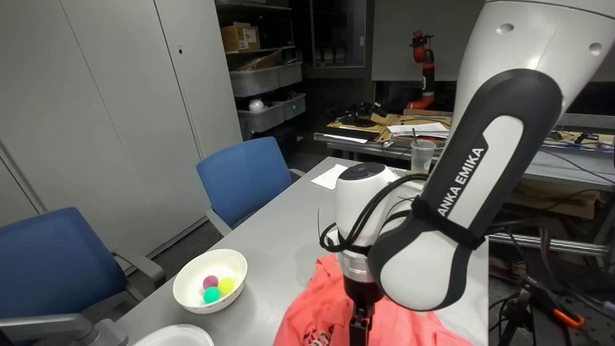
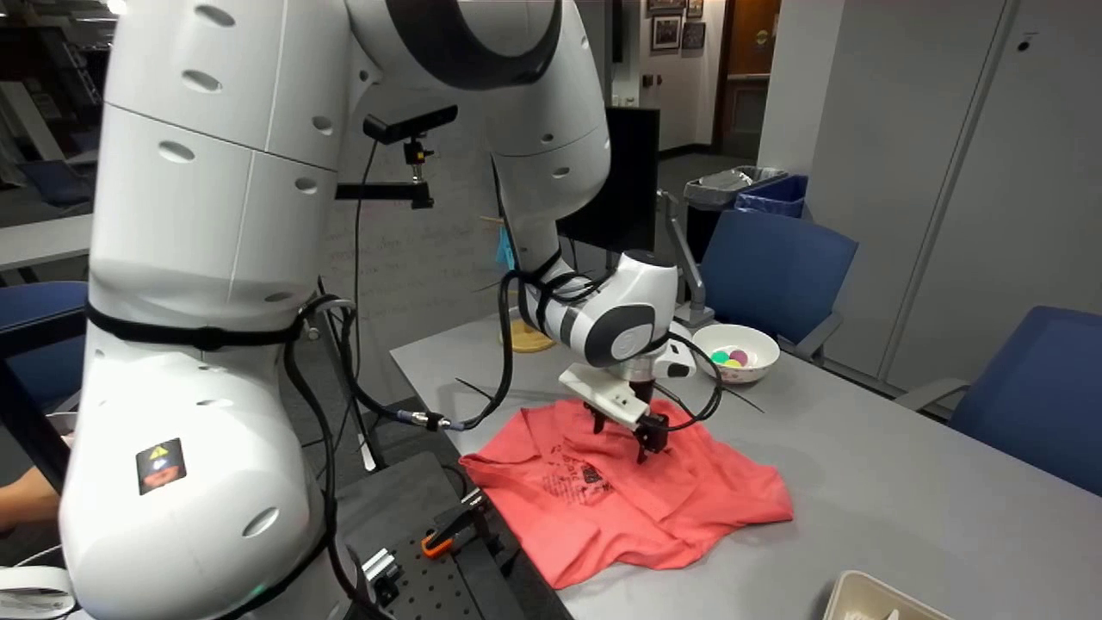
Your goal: Unfold the sweatshirt
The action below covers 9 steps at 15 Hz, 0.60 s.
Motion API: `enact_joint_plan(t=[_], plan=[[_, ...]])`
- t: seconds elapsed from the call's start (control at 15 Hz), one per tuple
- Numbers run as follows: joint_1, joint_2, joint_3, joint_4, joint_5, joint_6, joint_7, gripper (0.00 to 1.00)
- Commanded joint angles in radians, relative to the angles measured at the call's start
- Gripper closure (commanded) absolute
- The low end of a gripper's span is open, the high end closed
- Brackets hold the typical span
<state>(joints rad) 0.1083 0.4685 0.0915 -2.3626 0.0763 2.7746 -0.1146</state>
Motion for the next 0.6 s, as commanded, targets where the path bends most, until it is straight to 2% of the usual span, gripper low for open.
enact_joint_plan(t=[0.0,0.53], plan=[[-0.003,0.038,-0.021,0.064,-0.062,0.01,0.022,0.0],[0.075,0.079,-0.11,0.128,-0.075,-0.031,0.258,0.0]])
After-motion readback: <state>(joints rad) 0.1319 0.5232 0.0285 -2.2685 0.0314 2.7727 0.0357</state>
